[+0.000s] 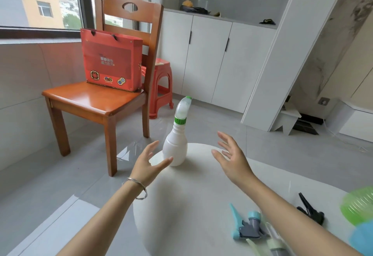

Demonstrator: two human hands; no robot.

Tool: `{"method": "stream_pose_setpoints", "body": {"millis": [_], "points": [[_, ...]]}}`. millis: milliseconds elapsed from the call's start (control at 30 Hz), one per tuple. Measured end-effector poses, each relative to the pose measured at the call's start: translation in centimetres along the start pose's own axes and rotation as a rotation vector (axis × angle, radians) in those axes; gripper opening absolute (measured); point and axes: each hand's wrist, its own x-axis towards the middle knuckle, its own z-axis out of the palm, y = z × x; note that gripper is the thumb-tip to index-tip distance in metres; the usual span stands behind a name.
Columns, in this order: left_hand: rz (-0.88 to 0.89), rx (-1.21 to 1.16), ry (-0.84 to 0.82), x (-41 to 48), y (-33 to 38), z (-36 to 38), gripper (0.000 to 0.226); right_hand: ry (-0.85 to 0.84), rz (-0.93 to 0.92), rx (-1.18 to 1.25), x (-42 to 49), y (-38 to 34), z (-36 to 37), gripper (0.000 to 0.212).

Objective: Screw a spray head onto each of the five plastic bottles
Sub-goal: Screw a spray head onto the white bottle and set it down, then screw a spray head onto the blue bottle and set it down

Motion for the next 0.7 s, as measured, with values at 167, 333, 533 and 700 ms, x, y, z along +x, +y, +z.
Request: {"method": "stream_pose_setpoints", "body": {"millis": [167,333,533,700], "points": [[0.116,0.048,0.005,-2.8,3.1,1.8,0.065,0.050,-0.069,-0.086,-3.5,-3.0,-8.0,0.045],[0.241,0.059,-0.057,-5.1,8.6,6.4,0.068,0.132,-0.114,-0.214,-8.3,-5.2,-16.5,0.045],[0.344,0.122,-0.215,-7.4,13.4,14.3,0.075,0.205,-0.090,-0.338,-13.5,-5.3,-24.3,0.052],[0.331,0.140,-0.380,-10.1,14.4,21.1,0.080,0.253,-0.017,-0.405,-17.0,-2.9,-28.5,0.058]]}}
